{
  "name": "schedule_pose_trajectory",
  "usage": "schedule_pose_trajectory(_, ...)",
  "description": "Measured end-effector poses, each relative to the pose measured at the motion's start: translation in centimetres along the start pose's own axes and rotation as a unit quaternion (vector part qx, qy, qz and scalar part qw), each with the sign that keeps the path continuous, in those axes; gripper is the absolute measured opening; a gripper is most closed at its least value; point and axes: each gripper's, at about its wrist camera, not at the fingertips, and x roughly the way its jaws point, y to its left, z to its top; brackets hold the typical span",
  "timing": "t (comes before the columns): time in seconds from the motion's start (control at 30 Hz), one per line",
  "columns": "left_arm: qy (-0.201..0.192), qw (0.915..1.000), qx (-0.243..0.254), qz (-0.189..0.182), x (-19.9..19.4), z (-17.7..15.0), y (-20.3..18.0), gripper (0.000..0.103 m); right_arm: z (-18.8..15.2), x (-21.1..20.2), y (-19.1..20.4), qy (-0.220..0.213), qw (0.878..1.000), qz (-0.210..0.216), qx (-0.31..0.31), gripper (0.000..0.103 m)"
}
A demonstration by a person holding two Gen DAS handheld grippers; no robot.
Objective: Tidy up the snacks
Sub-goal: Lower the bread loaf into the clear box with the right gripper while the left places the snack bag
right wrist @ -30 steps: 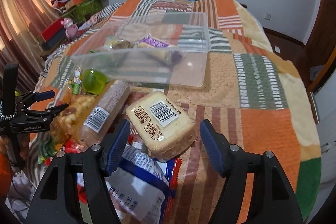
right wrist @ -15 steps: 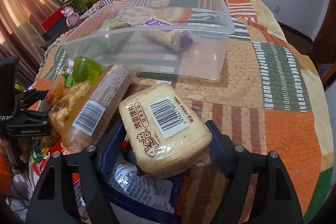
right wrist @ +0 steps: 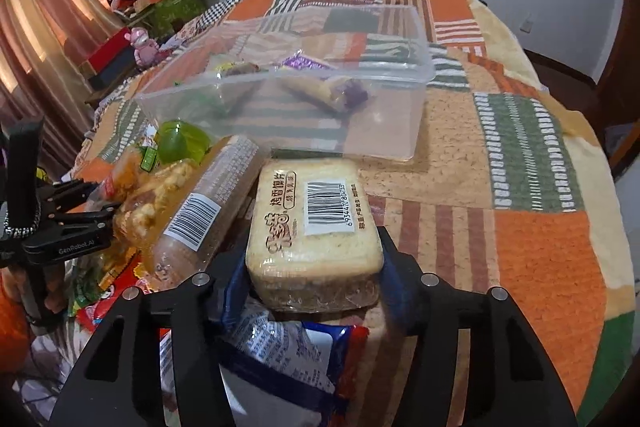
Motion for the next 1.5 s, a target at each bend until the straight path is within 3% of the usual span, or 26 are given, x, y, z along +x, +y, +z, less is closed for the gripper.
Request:
schedule_pose_trajectory(0.37,-0.057,0.9983,-0.013,0.005,-5.4,0.9,0.4,0.046,0.8,-3.6,0.0,-0.053,0.999,-0.010,0.005,0.053)
schedule_pose_trajectory(0.83,-0.133,0.9910,0.006,0.000,-10.4,5.5,-1.3,0.046,4.3,-7.5,0.7,-0.135,0.991,-0.008,0.009,0.053)
schedule_pose_trajectory(1.13,-0.145,0.9890,0.025,-0.015,-8.7,9.4,-3.7,0.046,7.5,-5.6,0.9,-0.148,0.989,-0.010,0.007,0.053)
schedule_pose_trajectory(1.5,-0.117,0.9921,0.039,-0.025,-3.6,13.0,-6.0,0.047,9.9,-0.6,0.0,-0.109,0.994,-0.016,0.009,0.053)
